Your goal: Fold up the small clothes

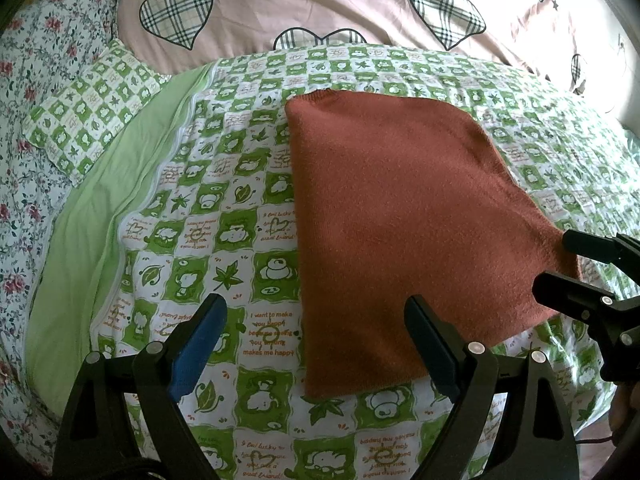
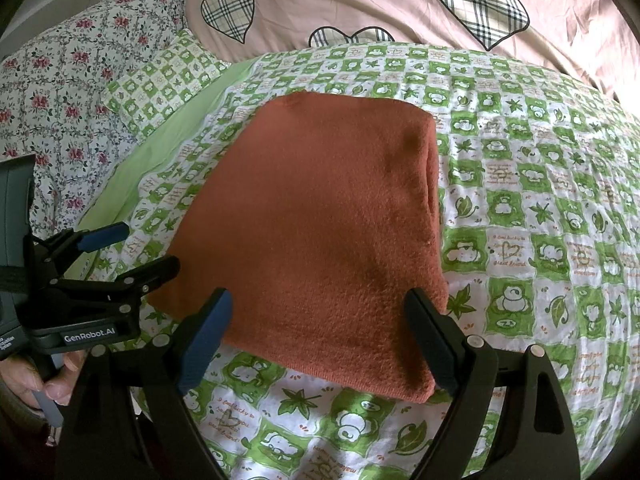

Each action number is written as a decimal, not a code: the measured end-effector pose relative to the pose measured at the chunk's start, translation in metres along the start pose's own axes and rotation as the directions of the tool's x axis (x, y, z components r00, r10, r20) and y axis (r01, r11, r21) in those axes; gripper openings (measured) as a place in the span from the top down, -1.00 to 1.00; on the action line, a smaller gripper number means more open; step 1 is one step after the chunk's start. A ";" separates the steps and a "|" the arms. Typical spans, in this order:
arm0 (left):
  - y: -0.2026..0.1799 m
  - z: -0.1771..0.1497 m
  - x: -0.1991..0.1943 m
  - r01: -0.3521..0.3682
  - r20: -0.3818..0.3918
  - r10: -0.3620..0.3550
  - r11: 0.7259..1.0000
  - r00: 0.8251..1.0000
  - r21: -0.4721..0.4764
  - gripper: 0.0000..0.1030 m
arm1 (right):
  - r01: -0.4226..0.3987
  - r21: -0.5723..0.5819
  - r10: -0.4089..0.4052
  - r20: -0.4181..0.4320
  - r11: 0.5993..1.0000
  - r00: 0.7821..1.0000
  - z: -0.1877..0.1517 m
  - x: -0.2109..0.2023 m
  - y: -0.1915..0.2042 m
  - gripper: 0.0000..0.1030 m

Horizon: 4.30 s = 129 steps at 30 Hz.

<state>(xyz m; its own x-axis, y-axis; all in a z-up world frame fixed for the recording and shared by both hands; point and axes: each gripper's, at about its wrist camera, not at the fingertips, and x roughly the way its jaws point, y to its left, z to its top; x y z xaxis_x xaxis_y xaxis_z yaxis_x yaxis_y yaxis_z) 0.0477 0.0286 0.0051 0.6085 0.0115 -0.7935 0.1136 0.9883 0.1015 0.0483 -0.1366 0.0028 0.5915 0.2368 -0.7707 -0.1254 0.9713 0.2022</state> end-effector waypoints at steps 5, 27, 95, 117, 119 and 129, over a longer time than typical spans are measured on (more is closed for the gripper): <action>0.000 -0.001 -0.001 0.000 0.000 0.000 1.000 1.000 -0.001 -0.76 | -0.001 -0.001 0.001 -0.001 1.000 1.000 0.000 0.000 0.000 -0.70; -0.002 0.002 -0.002 0.001 0.003 -0.001 1.000 1.000 -0.006 -0.76 | -0.003 0.000 0.003 0.000 1.000 1.000 0.002 0.001 -0.001 -0.70; -0.006 0.011 -0.003 0.008 0.011 -0.008 1.000 1.000 -0.007 -0.76 | 0.014 0.027 -0.015 0.032 1.000 0.999 0.012 -0.007 -0.003 -0.71; -0.006 0.032 0.022 0.026 0.003 -0.026 1.000 1.000 -0.012 -0.76 | 0.029 0.045 -0.030 0.031 0.999 0.999 0.025 0.006 -0.021 -0.71; -0.005 0.033 0.024 0.022 0.000 -0.022 1.000 1.000 -0.018 -0.76 | 0.026 0.049 -0.028 0.029 0.998 0.999 0.025 0.008 -0.023 -0.71; 0.005 0.037 0.033 -0.008 -0.015 0.007 0.999 1.000 -0.043 -0.76 | 0.028 0.047 -0.029 0.020 0.999 0.999 0.029 0.015 -0.030 -0.71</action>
<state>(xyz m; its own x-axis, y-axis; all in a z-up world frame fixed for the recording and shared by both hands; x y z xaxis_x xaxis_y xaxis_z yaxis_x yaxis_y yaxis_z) 0.0972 0.0279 0.0019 0.5976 0.0212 -0.8015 0.0750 0.9938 0.0822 0.0843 -0.1634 0.0028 0.6111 0.2078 -0.7638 -0.0715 0.9755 0.2082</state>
